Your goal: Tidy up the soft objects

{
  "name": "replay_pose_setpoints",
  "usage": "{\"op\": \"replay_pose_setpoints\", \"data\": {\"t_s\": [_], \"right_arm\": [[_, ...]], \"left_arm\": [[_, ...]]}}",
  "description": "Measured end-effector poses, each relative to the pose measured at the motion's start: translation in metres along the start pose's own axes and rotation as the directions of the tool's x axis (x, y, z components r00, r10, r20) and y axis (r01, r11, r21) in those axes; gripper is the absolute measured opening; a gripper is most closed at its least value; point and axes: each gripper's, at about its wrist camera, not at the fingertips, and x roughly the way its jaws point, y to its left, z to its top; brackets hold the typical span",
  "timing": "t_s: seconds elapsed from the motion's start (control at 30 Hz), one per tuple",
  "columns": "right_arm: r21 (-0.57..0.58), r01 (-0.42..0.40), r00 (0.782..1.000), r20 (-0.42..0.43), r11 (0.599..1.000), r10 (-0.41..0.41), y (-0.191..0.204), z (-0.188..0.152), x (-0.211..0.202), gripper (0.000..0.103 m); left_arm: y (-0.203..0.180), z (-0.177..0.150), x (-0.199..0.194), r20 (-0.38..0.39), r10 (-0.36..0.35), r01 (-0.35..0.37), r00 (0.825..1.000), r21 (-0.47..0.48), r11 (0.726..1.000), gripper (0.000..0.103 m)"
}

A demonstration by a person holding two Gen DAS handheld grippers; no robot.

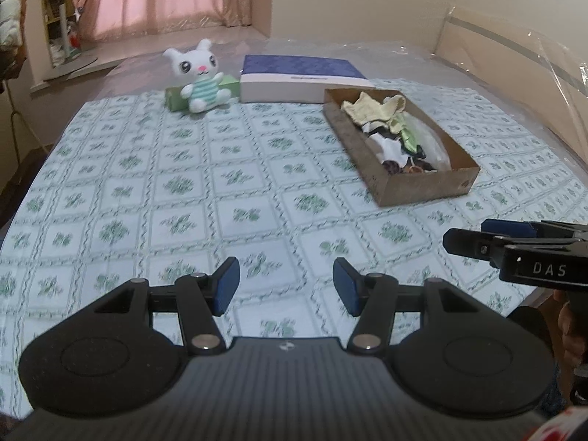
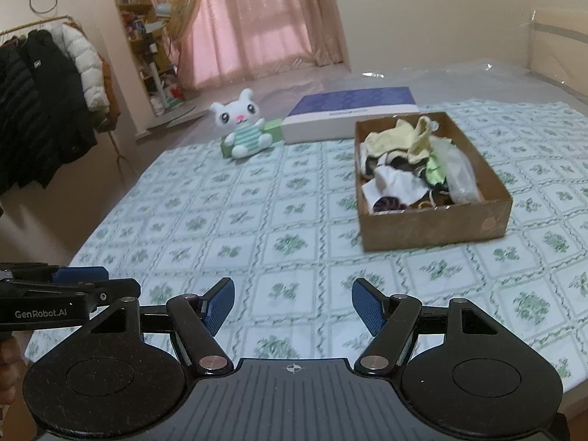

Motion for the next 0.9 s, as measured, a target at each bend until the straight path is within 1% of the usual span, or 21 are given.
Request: {"op": "replay_pose_setpoints", "data": {"t_s": [0.4, 0.67, 0.9], "right_arm": [[-0.051, -0.047, 0.997, -0.064, 0.998, 0.043, 0.023, -0.028, 0.013, 0.071], [-0.081, -0.082, 0.993, -0.090, 0.993, 0.075, 0.037, -0.032, 0.028, 0.071], [-0.084, -0.088, 0.991, -0.106, 0.993, 0.079, 0.039, -0.034, 0.037, 0.071]], "left_arm": [[0.015, -0.032, -0.008, -0.013, 0.034, -0.034, 0.999, -0.059, 0.998, 0.054], [0.024, -0.037, -0.006, -0.017, 0.058, -0.059, 0.998, -0.080, 0.995, 0.054], [0.021, -0.036, -0.002, -0.020, 0.051, -0.052, 0.999, -0.072, 0.996, 0.054]]}}
